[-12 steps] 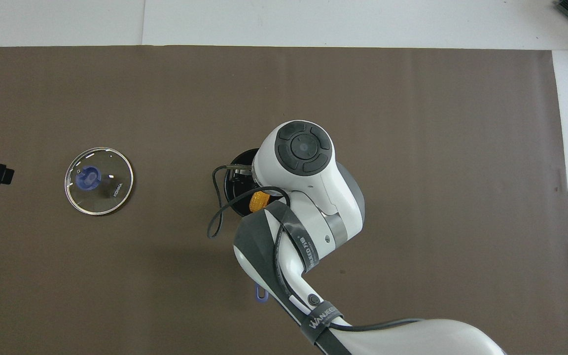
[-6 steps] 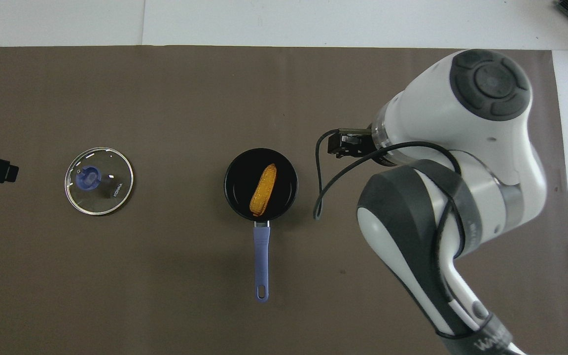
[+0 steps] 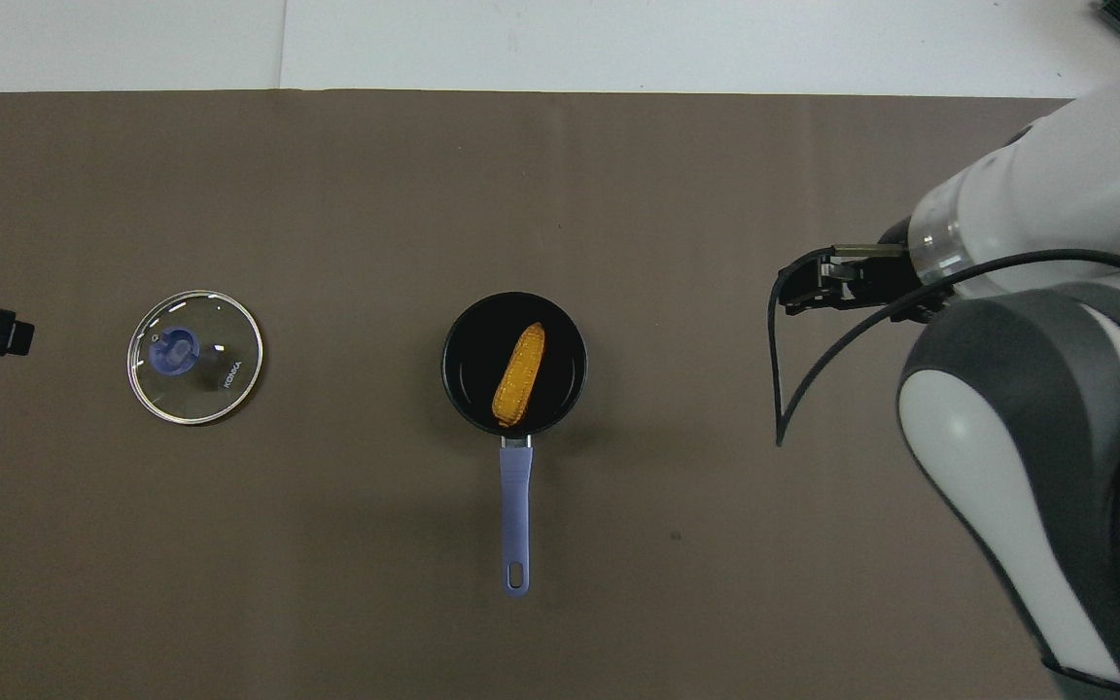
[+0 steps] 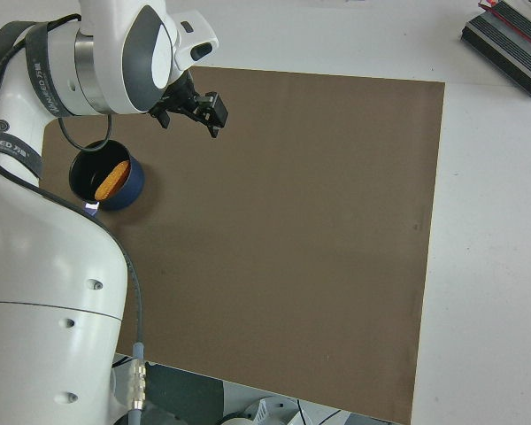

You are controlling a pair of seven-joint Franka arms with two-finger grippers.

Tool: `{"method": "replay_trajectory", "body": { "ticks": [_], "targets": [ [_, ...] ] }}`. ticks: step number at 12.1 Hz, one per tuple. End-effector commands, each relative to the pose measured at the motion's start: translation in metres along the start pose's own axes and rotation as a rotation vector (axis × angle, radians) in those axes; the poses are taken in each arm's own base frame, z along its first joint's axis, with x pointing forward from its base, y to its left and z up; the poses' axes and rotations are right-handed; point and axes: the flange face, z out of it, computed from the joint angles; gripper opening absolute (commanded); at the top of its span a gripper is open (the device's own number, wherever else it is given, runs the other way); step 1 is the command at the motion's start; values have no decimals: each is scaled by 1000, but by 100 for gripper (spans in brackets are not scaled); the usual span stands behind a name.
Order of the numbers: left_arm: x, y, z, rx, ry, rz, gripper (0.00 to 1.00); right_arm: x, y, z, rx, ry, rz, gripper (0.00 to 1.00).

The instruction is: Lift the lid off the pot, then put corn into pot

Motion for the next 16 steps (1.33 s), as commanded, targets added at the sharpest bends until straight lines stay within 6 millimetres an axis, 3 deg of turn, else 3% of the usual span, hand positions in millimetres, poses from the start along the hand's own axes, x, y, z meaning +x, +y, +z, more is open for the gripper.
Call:
{"method": "replay_trajectory", "body": {
  "ticks": [1, 3, 8, 12, 16],
  "targets": [
    [-5, 2, -4, -9, -8, -14, 100, -13, 34, -22, -11, -25, -21, 100],
    [-6, 1, -5, -9, -7, -13, 100, -26, 60, -42, -4, -30, -31, 100],
    [-6, -1, -5, -1, -5, -11, 100, -28, 84, -40, 4, -26, -22, 100],
    [-8, -5, -4, -2, -15, -22, 100, -31, 94, -38, -43, -32, -80, 100],
    [-8, -7, -4, -2, -15, -27, 100, -34, 89, -67, -78, 27, -105, 100]
  ]
}}
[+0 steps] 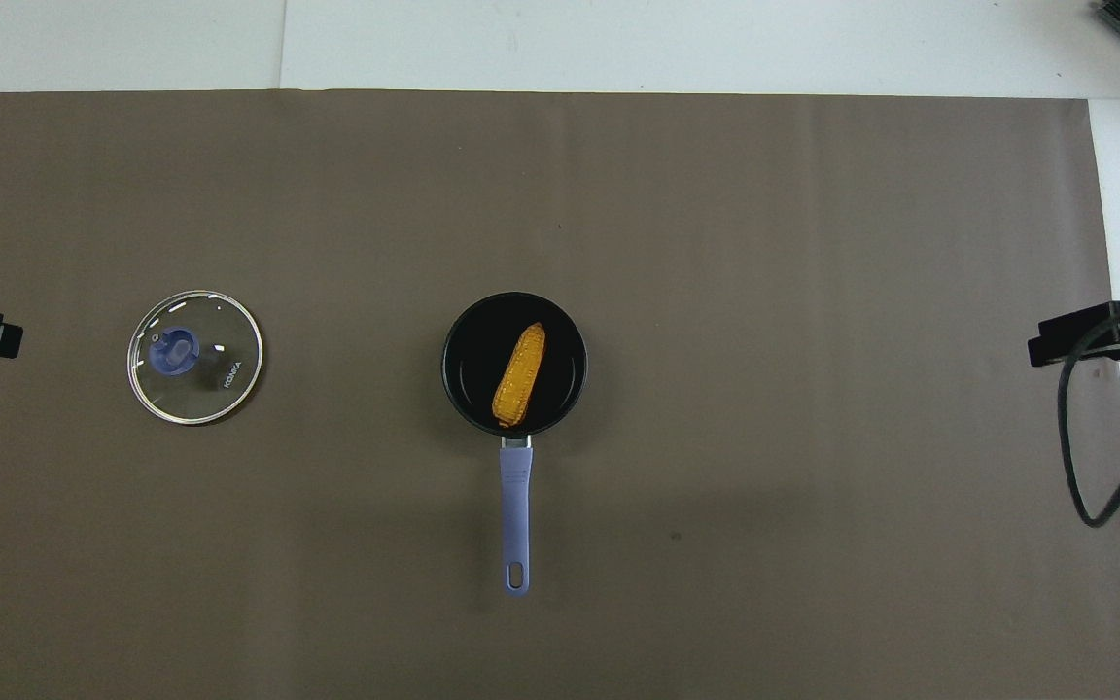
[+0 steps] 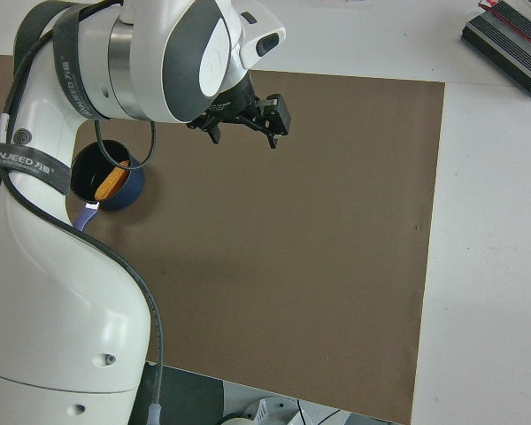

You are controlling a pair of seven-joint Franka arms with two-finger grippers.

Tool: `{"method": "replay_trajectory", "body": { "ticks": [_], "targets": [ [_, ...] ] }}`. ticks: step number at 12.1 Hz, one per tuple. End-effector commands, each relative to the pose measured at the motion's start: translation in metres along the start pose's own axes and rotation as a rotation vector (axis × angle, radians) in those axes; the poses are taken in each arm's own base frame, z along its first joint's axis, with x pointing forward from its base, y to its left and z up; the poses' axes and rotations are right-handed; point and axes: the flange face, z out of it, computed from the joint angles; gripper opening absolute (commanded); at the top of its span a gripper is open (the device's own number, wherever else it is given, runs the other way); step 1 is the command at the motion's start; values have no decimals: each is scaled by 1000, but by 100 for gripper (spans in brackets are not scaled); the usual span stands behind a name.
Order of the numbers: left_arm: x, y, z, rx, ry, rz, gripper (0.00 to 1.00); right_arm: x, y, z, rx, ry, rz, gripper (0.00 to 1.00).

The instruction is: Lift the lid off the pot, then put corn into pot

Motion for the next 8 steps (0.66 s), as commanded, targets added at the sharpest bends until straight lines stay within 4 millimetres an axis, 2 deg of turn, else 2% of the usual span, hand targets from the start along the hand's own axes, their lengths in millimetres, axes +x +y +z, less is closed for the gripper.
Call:
{"method": "replay_trajectory", "body": {
  "ticks": [1, 8],
  "targets": [
    [-6, 0, -4, -2, -9, -10, 100, -8, 0, -15, 2, 26, -21, 100],
    [-9, 1, -4, -3, -14, -12, 100, -14, -2, -15, 3, 16, -24, 100]
  ]
}}
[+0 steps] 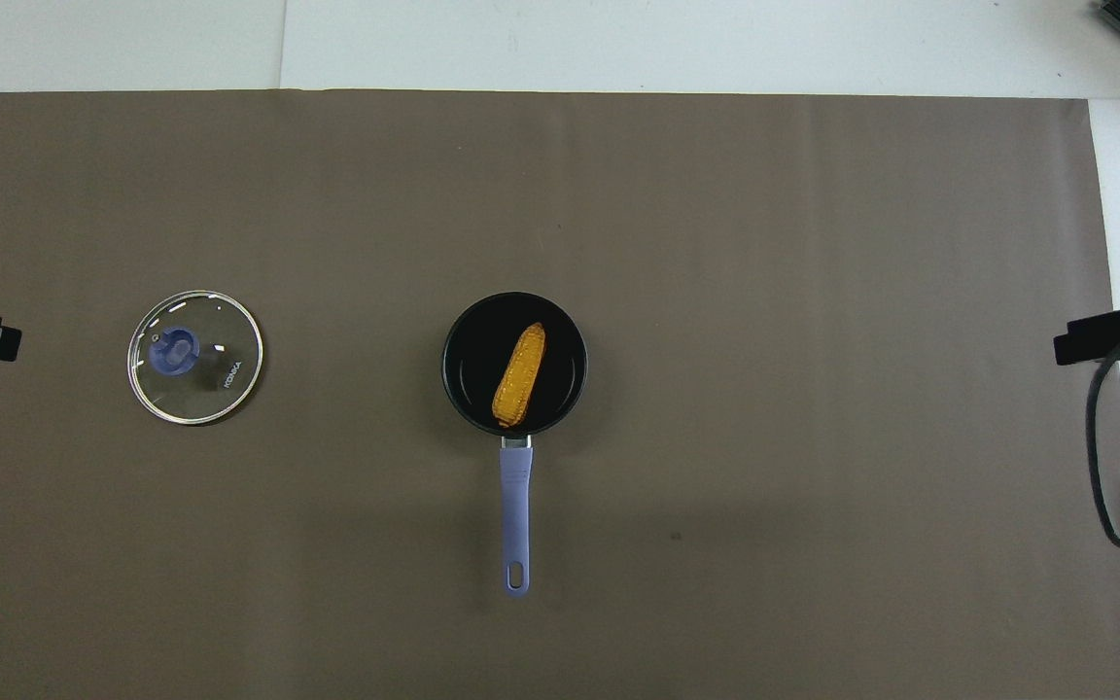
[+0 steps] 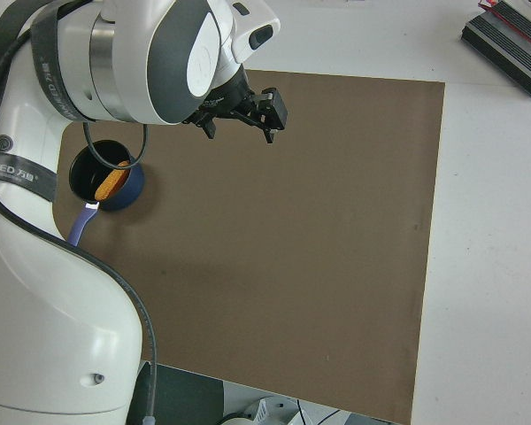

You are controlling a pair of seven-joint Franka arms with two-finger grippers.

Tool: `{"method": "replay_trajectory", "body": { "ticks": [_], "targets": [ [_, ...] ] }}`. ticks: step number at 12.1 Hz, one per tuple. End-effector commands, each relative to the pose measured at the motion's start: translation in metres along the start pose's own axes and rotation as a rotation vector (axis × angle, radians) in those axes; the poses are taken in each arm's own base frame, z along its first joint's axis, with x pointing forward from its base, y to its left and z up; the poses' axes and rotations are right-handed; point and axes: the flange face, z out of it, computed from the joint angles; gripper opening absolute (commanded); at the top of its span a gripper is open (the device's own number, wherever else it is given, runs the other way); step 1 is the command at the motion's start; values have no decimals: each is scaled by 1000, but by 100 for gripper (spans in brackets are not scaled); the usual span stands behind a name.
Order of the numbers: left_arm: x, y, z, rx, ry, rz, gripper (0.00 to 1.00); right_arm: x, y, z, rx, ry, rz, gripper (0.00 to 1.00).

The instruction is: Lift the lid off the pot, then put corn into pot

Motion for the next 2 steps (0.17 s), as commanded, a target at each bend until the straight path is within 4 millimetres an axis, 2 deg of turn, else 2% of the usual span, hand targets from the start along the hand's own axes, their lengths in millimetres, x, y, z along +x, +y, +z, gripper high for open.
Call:
{"method": "replay_trajectory", "body": {
  "ticks": [1, 2],
  "targets": [
    [-7, 0, -4, -2, -8, -11, 100, -7, -2, -2, 1, -10, -23, 100],
    [-7, 0, -2, -2, -11, -11, 100, -8, -1, -2, 2, -11, -24, 100]
  ]
}}
